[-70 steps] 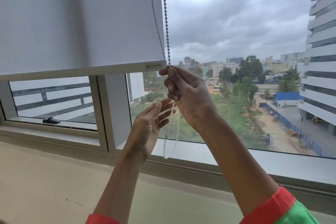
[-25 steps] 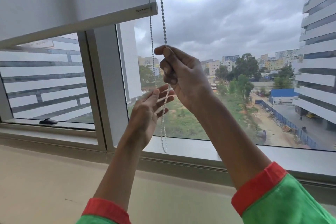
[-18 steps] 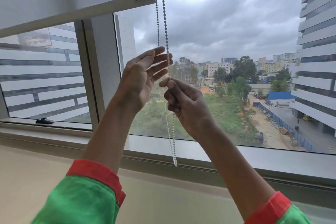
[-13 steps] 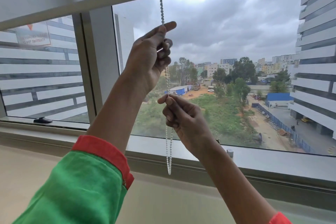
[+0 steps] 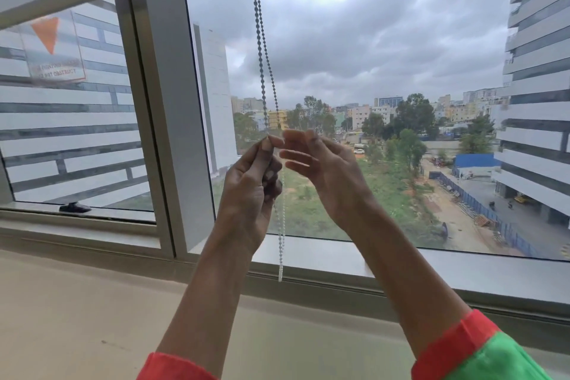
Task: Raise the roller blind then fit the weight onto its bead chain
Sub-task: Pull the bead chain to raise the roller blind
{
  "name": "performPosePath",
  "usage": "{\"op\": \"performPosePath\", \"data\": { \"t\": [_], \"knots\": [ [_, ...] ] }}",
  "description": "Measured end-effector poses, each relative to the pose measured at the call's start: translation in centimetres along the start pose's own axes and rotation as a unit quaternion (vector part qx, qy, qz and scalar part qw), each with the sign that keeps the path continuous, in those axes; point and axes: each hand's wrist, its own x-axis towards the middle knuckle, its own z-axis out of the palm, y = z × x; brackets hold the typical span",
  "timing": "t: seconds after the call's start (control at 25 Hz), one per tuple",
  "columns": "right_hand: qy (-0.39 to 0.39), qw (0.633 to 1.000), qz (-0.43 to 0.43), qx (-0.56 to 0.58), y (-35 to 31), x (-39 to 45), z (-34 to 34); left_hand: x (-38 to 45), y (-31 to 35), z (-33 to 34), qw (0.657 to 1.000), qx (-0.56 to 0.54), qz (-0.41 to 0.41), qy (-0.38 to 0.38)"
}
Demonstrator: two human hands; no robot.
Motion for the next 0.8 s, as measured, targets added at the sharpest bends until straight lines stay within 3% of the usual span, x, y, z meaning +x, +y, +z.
{"op": "performPosePath", "data": {
  "t": [0.28, 0.4, 0.6, 0.8],
  "knots": [
    [-0.003, 1.0, -0.031, 0.006, -5.5, 3.8, 4.0, -1.8, -2.2, 0.4, 0.999, 0.043, -0.015, -0.006],
    [-0.01, 0.998, -0.045, 0.033, -4.8, 3.5, 3.8, -1.6, -2.1, 0.1, 0.996, 0.085, -0.003, -0.031],
    [-0.028, 0.998, -0.049, 0.023, -2.3, 1.7, 2.6, -1.3, -2.6, -1.4, 0.984, 0.15, -0.066, -0.075],
    [-0.025, 0.999, -0.035, 0.032, 0.0, 0.0, 1.4, 1.8, 0.6, -0.9, 0.996, 0.08, -0.014, -0.048]
  ]
}}
